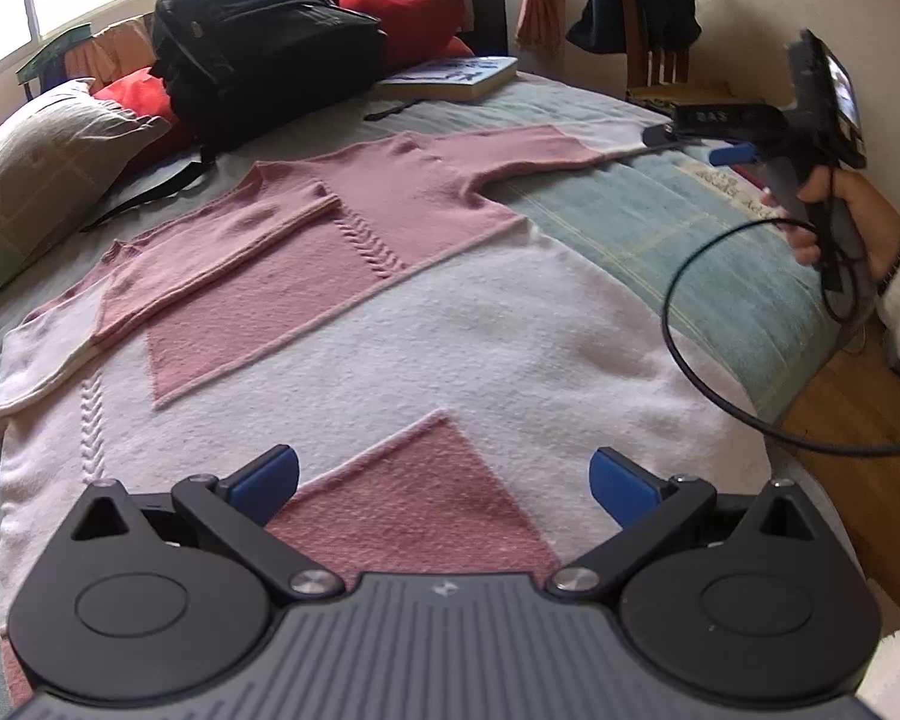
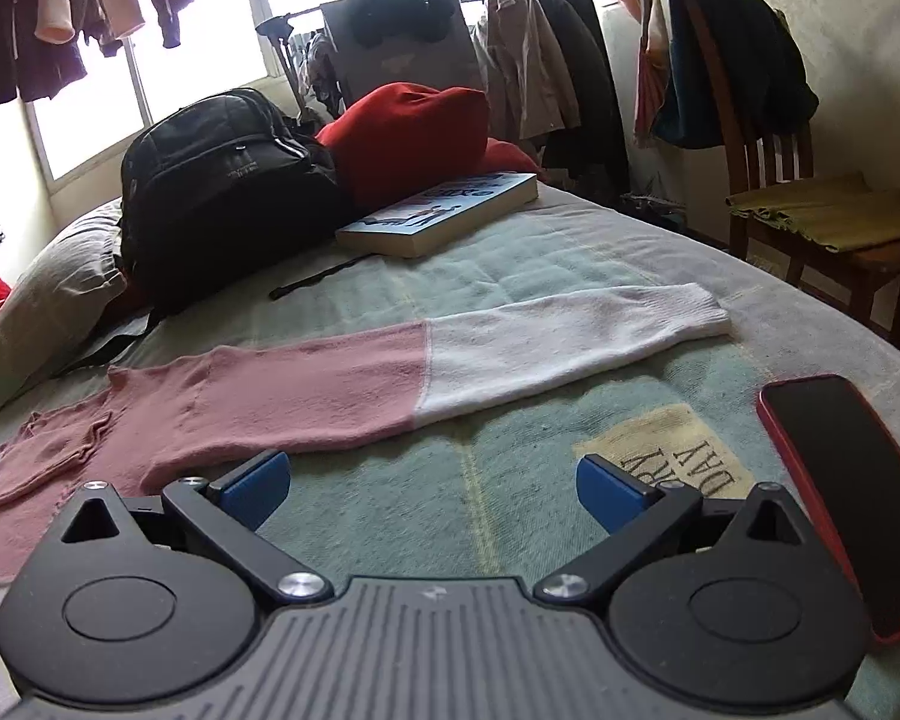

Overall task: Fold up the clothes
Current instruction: 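Move the open right gripper to the white sleeve cuff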

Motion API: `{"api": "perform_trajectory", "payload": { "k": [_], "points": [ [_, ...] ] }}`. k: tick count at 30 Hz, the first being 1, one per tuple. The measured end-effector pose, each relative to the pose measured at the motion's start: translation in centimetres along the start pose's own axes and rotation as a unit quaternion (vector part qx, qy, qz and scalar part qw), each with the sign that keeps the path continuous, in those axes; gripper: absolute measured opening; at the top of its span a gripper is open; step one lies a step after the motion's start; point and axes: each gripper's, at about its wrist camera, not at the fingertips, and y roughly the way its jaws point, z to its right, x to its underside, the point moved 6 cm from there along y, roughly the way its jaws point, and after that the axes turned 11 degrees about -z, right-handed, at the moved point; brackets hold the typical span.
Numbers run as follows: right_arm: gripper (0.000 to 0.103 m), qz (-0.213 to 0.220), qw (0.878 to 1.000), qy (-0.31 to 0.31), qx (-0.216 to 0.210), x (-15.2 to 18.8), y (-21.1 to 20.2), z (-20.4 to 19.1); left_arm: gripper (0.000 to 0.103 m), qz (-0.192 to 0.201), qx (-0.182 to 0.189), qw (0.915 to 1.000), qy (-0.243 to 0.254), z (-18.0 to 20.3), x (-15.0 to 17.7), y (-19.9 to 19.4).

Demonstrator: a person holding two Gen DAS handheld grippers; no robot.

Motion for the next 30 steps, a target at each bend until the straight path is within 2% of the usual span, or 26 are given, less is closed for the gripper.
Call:
{"api": "perform_trajectory", "payload": {
  "k": [8, 11, 24, 30],
  "points": [
    [0.103, -0.03, 0.999, 0.036, -0.022, -0.1, 3.9, 2.6, 0.102, -0.009, -0.01, 0.9999, 0.004, 0.6, -0.5, 1.0],
    [0.103, -0.024, 0.998, 0.043, -0.037, -0.3, 4.6, 3.3, 0.102, -0.012, -0.013, 0.9998, -0.005, 0.4, -0.8, 1.4],
    [0.103, -0.034, 0.989, 0.088, -0.116, -5.3, 9.4, 5.9, 0.102, -0.02, -0.007, 0.9997, -0.013, 0.3, -1.1, 3.0],
    [0.103, -0.023, 0.986, 0.099, -0.132, -6.8, 11.3, 6.4, 0.102, -0.018, -0.003, 0.9997, -0.018, -0.1, -1.1, 3.8]
  ]
}}
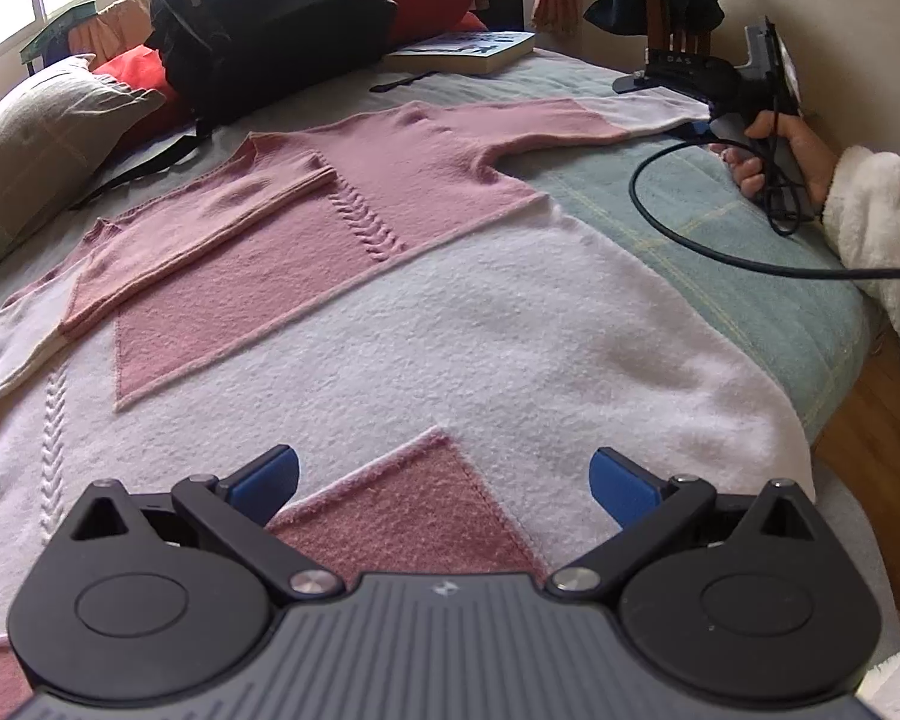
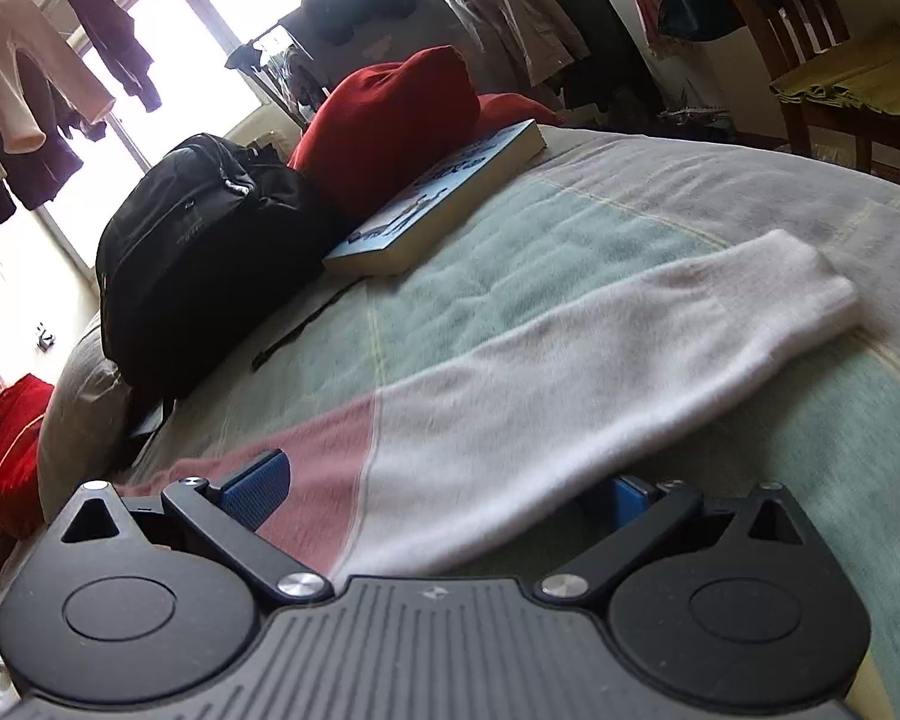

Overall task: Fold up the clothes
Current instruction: 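Move the open right gripper to the white sleeve cuff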

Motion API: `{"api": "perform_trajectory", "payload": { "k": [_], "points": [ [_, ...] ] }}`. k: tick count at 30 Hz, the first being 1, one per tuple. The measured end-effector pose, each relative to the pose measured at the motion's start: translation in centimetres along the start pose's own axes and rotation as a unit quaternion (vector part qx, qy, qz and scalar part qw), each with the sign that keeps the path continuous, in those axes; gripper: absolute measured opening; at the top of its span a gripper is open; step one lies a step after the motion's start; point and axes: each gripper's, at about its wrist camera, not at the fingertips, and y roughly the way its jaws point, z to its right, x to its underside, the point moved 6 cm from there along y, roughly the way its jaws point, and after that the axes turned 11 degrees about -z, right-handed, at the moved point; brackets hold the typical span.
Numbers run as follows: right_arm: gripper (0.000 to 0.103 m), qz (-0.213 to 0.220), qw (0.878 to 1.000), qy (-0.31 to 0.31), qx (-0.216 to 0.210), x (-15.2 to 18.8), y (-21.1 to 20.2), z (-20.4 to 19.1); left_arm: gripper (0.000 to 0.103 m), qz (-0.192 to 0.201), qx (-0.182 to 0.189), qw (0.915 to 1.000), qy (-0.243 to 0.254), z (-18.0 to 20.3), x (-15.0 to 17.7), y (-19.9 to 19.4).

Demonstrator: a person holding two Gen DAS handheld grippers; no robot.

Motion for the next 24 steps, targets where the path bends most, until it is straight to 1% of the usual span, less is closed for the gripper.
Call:
{"api": "perform_trajectory", "payload": {
  "k": [5, 7, 12, 16, 24],
  "points": [
    [0.103, 0.008, 1.0, -0.001, -0.019, -1.6, 1.2, 0.5, 0.102, -0.005, 0.002, 1.0, -0.005, -0.5, -0.2, 0.8],
    [0.103, 0.012, 1.0, 0.009, -0.026, -2.5, 1.6, 0.8, 0.102, -0.004, 0.002, 0.9999, -0.011, -0.8, -0.2, 1.0],
    [0.103, 0.04, 0.998, 0.02, -0.033, -3.7, 1.3, 0.3, 0.102, 0.002, 0.0, 0.9998, -0.02, -1.7, -0.1, 0.5],
    [0.103, 0.052, 0.998, 0.008, -0.039, -3.7, 0.1, -1.2, 0.102, 0.009, 0.001, 0.9997, -0.023, -2.1, 0.1, -0.1],
    [0.103, 0.06, 0.997, -0.006, -0.05, -4.2, -1.8, -5.1, 0.102, 0.023, 0.011, 0.9996, 0.009, -2.0, 1.0, -2.3]
  ]
}}
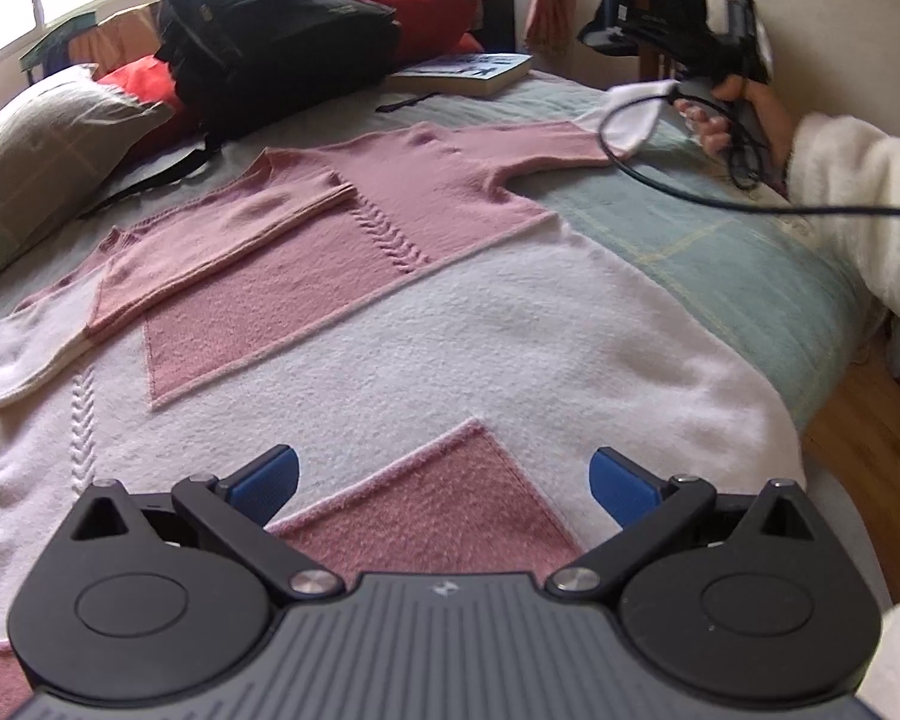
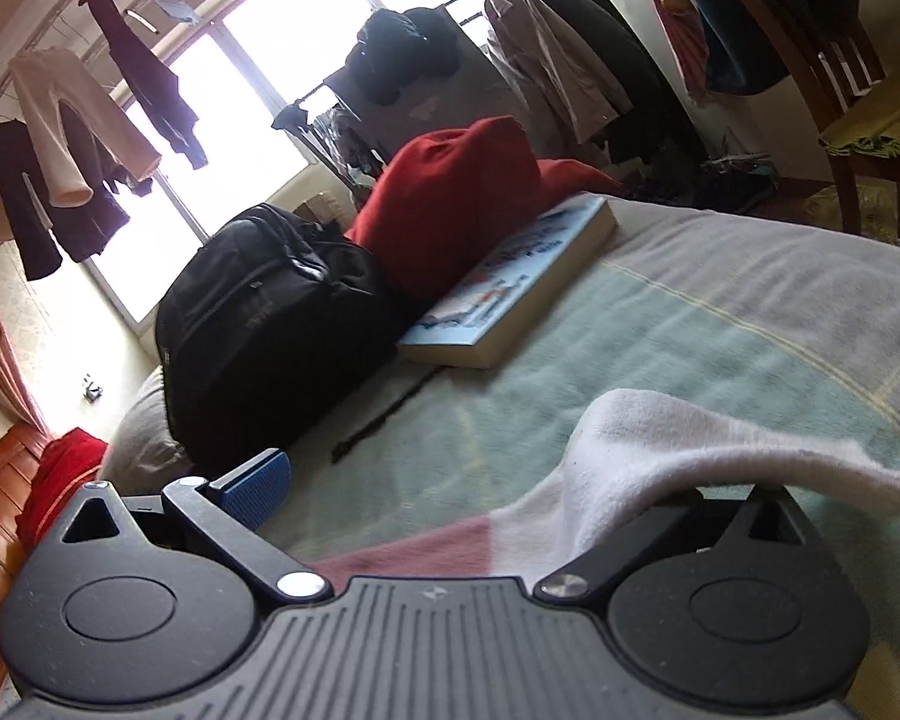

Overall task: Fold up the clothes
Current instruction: 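Move the open right gripper to the white sleeve cuff, then grasp the white sleeve cuff with the right gripper and lift it, then carry the white sleeve across the sweater body with the right gripper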

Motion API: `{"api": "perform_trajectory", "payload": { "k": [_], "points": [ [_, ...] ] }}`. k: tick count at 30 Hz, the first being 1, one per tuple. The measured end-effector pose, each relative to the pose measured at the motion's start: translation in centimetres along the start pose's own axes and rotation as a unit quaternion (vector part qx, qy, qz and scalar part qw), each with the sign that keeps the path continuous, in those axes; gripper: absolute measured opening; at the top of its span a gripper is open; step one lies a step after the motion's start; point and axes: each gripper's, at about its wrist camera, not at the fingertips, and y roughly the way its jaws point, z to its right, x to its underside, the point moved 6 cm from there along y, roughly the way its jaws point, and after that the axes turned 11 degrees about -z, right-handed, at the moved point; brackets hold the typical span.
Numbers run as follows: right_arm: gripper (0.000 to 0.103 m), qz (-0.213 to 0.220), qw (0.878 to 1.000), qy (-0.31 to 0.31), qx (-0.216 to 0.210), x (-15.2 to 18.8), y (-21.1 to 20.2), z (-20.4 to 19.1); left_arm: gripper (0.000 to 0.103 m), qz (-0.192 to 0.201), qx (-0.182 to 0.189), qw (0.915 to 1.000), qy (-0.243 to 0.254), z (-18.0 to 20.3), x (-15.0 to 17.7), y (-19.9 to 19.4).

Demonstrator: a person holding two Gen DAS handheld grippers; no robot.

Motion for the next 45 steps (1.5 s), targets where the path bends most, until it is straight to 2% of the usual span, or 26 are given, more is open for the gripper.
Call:
{"api": "perform_trajectory", "payload": {
  "k": [3, 10, 18, 25, 45],
  "points": [
    [0.103, -0.001, 1.0, -0.007, 0.0, -0.2, -0.2, -2.0, 0.102, 0.004, -0.005, 0.9999, 0.008, -0.3, 0.5, -1.0],
    [0.103, -0.009, 1.0, -0.017, -0.004, 0.2, -0.3, -6.7, 0.102, 0.01, 0.01, 0.9999, 0.001, -2.0, 2.5, -2.9],
    [0.103, -0.026, 0.999, -0.036, -0.007, 1.0, 0.5, -12.5, 0.102, 0.018, -0.002, 0.9996, -0.019, -4.5, 4.7, -5.0],
    [0.103, -0.047, 0.997, -0.064, -0.013, 2.2, 2.2, -17.6, 0.102, 0.029, -0.006, 0.9995, -0.009, -5.5, 5.9, -6.5],
    [0.103, -0.091, 0.987, -0.126, -0.046, 6.2, 5.9, -27.8, 0.102, 0.046, -0.007, 0.9983, -0.037, -8.7, 8.0, -8.1]
  ]
}}
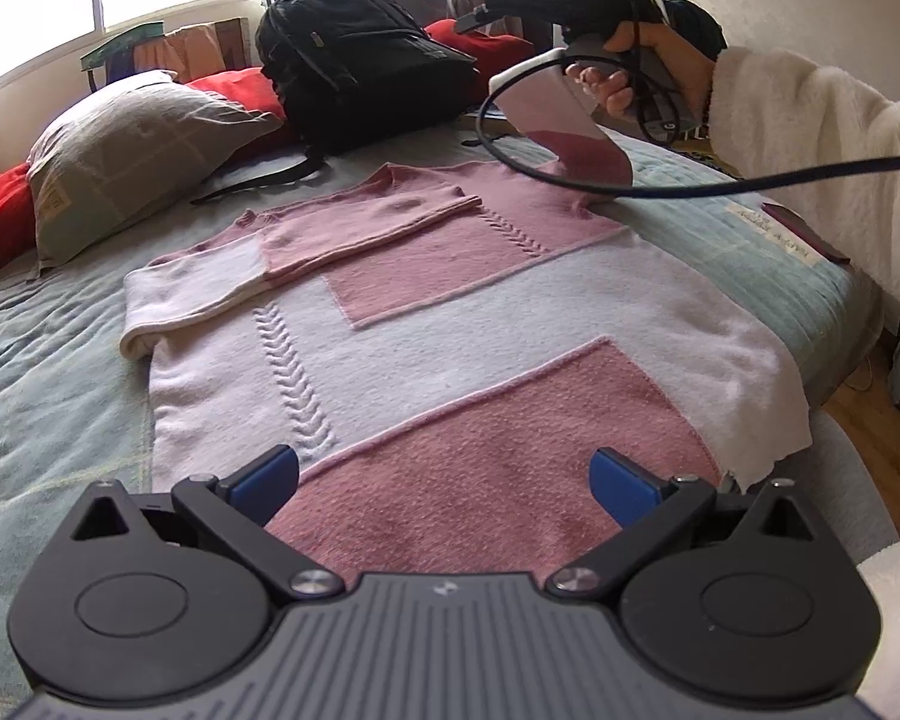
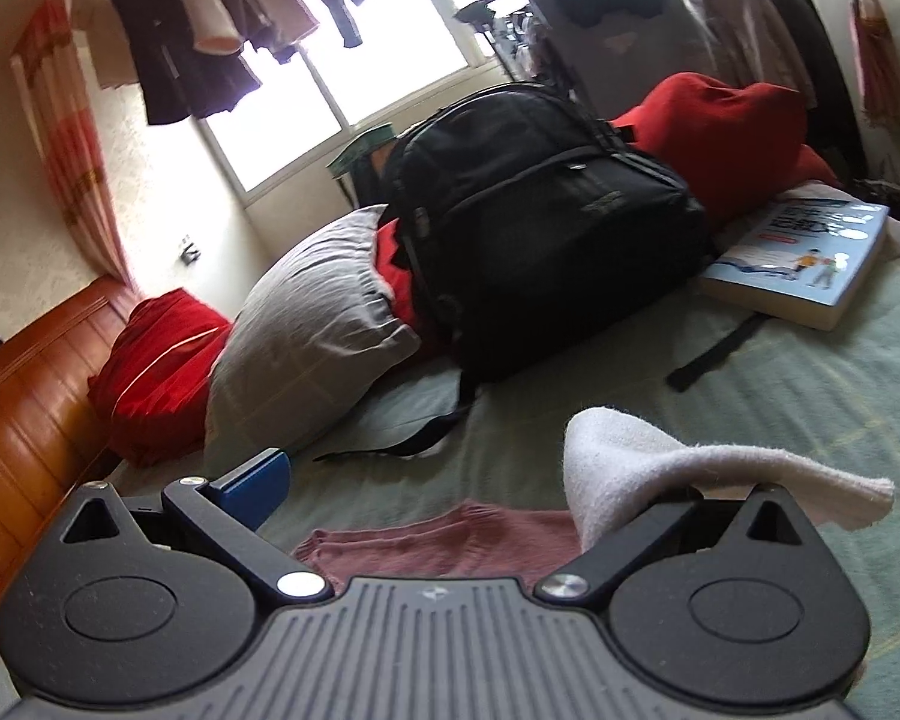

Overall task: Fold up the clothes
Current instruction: 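Carry the white sleeve across the sweater body with the right gripper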

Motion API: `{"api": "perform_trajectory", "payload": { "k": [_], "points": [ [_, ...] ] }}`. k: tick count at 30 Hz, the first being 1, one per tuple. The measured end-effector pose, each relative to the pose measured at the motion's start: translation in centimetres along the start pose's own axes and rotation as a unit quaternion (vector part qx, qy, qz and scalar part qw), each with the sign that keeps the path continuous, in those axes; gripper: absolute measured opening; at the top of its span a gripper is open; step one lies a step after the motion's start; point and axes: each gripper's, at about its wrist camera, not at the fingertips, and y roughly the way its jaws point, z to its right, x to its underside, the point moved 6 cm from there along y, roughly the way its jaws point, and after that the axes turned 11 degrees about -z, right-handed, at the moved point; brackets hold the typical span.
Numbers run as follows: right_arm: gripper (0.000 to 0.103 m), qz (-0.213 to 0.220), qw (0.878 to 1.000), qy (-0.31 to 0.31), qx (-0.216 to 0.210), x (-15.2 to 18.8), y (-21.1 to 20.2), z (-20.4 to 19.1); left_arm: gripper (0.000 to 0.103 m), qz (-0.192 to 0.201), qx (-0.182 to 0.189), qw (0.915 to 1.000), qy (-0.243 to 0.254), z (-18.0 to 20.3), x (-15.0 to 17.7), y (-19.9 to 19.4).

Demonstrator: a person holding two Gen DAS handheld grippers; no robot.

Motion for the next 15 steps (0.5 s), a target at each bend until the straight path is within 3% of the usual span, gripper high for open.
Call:
{"api": "perform_trajectory", "payload": {
  "k": [9, 15],
  "points": [
    [0.103, -0.014, 0.999, -0.02, -0.028, 0.6, 2.4, -3.9, 0.102, -0.003, 0.01, 0.9999, -0.001, 0.4, 0.0, 0.1],
    [0.103, -0.017, 0.998, -0.059, -0.022, 1.8, 4.5, -6.8, 0.102, -0.013, 0.02, 0.9997, 0.007, 1.1, -0.1, 0.5]
  ]
}}
